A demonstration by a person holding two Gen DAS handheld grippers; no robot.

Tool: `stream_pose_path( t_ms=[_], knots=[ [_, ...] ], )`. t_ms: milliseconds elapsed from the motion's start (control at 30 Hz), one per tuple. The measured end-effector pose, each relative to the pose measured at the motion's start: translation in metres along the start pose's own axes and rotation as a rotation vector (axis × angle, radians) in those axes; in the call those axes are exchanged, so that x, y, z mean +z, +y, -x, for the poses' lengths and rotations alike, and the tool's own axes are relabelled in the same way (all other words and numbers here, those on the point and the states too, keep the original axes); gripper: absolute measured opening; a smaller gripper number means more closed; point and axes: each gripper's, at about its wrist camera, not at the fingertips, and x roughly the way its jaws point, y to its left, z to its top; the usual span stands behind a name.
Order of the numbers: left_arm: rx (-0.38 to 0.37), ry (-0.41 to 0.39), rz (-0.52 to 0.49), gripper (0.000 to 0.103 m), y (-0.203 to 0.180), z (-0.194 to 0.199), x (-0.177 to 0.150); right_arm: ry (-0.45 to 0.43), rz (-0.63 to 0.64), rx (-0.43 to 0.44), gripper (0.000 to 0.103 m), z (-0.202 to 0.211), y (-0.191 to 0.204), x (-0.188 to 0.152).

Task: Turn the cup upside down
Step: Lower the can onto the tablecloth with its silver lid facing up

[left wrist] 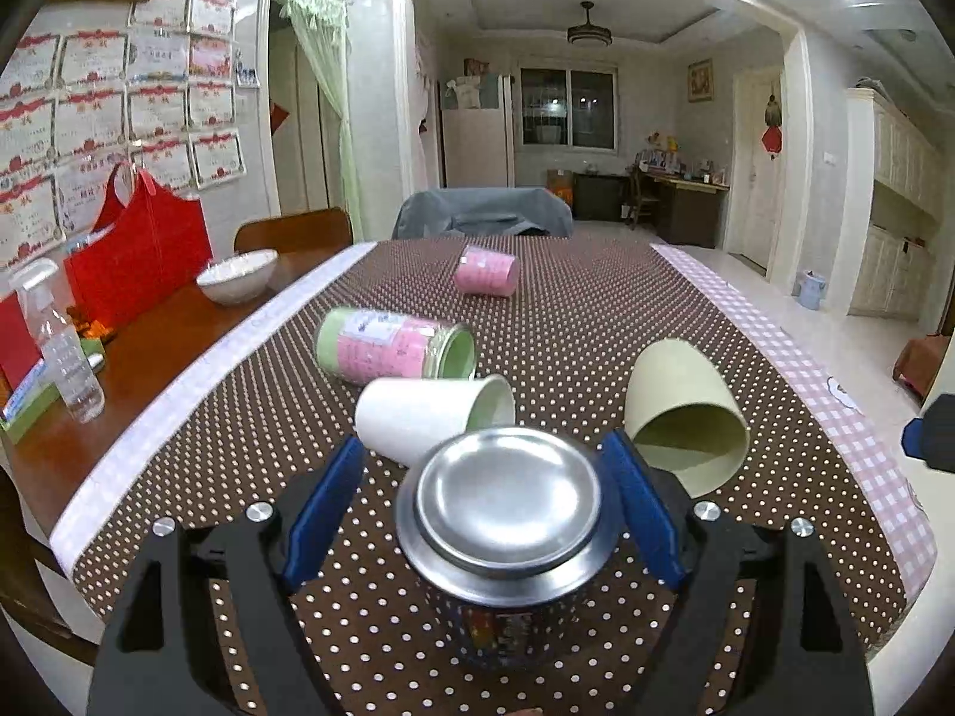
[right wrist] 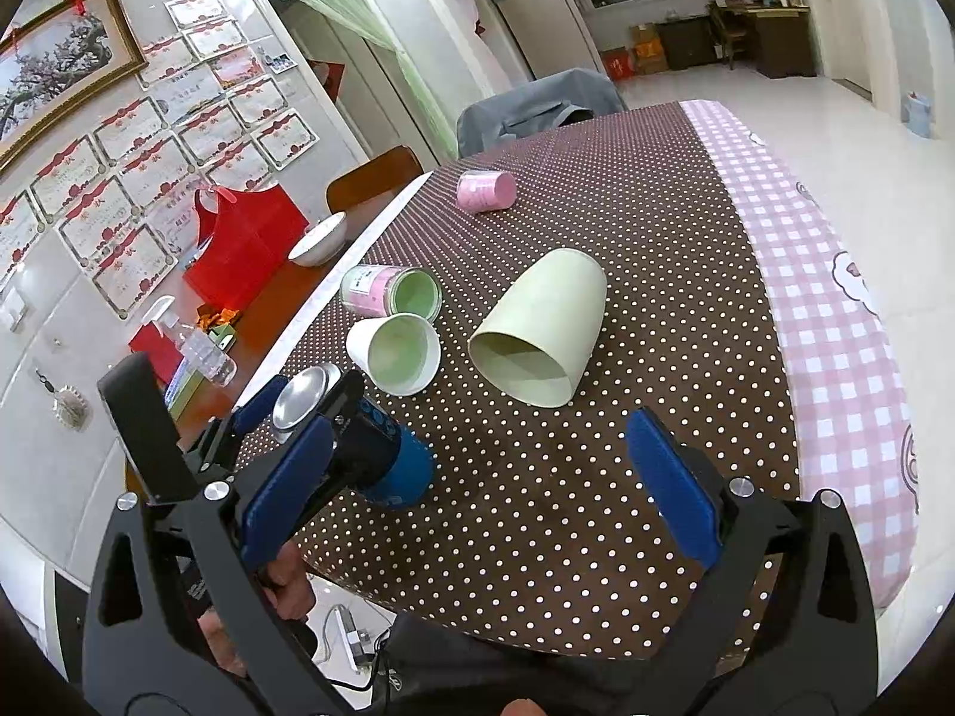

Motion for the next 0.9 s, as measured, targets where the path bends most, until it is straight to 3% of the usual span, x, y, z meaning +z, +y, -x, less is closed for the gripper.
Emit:
stream_pose_path(
  t_ms=[500, 900],
  knots=[
    [0.038, -0.091, 0.011, 0.081, 0.008, 0.048, 0.030, -0.067, 0.025, 0.010, 0.097, 0.017, 0.012, 0.007],
    [0.078, -0.073, 0.069, 0.081, 0.029, 0.100, 0.047, -0.134, 0.093, -0.038, 0.097, 0.034, 0.033, 0.008]
  ],
)
